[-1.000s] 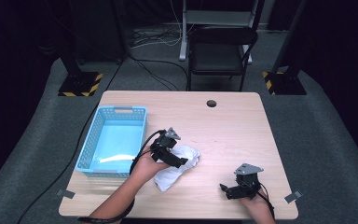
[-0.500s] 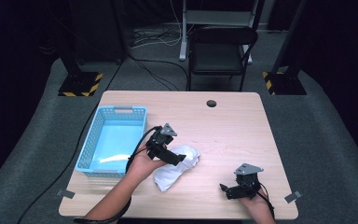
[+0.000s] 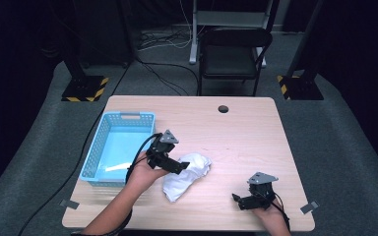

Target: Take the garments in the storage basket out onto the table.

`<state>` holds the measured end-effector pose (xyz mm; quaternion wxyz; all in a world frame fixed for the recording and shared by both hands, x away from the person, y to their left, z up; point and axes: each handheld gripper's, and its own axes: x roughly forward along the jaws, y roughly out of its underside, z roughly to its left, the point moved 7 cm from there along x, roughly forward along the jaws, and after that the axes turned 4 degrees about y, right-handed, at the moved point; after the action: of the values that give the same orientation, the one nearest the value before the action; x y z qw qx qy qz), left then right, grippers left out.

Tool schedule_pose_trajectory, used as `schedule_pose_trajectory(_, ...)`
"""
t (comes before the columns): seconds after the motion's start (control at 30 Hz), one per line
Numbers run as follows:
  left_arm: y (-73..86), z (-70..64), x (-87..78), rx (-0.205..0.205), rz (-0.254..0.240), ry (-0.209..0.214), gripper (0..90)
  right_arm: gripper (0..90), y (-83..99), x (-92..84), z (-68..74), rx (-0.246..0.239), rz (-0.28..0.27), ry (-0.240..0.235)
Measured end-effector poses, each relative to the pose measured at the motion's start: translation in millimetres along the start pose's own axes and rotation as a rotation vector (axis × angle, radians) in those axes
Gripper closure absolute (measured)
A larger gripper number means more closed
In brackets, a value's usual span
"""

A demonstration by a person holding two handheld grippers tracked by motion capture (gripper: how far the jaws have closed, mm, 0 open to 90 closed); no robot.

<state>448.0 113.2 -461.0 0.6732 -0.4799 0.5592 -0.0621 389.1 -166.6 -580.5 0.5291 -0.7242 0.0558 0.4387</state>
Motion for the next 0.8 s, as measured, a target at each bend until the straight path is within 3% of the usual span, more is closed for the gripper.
schedule_pose_trajectory(0.57,19.9,2.9,-19.3,-0.014,-0.059,-0.024,8.9,1.9,-0.1,0.1,-0.4,0.001,-0.001,0.003)
schedule_pose_trajectory(0.8,30.4,3.9,-28.2,-0.032,-0.11,-0.022,9.4,1.9,0.0,0.0,-0.6,0.004,0.0,0.005)
